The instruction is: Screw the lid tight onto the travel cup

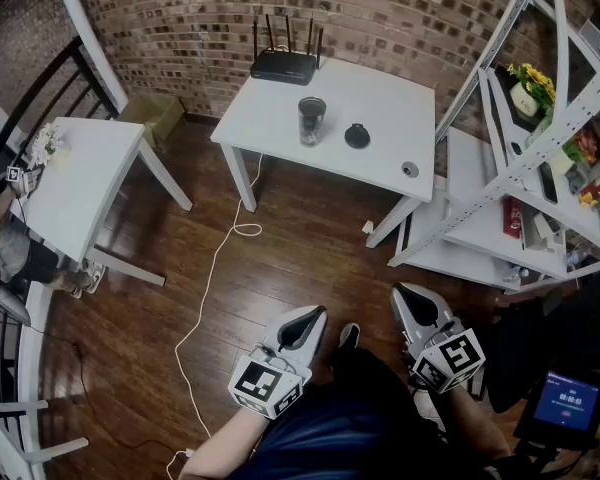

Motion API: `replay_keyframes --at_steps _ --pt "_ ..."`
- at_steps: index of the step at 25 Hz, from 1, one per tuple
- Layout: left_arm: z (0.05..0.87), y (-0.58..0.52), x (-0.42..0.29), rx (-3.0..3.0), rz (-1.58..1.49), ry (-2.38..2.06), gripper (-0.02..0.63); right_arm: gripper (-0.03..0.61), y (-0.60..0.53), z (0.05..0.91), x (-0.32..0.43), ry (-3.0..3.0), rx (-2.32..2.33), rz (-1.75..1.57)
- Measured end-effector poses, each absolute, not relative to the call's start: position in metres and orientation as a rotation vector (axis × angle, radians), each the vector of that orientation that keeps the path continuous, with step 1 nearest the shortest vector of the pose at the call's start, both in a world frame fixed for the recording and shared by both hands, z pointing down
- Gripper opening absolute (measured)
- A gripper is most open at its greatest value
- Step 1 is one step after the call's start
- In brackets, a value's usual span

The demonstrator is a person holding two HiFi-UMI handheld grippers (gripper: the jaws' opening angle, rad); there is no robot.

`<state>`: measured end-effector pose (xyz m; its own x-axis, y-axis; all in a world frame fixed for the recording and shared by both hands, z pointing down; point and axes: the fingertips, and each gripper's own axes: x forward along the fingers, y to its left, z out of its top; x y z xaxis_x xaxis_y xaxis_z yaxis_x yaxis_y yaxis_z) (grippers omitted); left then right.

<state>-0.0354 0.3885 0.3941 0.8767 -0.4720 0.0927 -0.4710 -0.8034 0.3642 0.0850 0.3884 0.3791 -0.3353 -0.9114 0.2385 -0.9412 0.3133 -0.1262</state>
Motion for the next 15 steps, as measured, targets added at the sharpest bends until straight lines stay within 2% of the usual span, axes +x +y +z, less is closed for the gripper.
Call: replay_keyframes --at_steps 10,15 --pt "0.37 0.283 0.033 2.678 0.111 -0.938 0.006 0.011 0.285 0.391 0.164 -2.537 1.681 0.31" --pt "0.346 0.234 0.068 2.695 0.07 -1.041 0.006 0.011 0.241 0.389 0.2 -2.597 1.637 0.288"
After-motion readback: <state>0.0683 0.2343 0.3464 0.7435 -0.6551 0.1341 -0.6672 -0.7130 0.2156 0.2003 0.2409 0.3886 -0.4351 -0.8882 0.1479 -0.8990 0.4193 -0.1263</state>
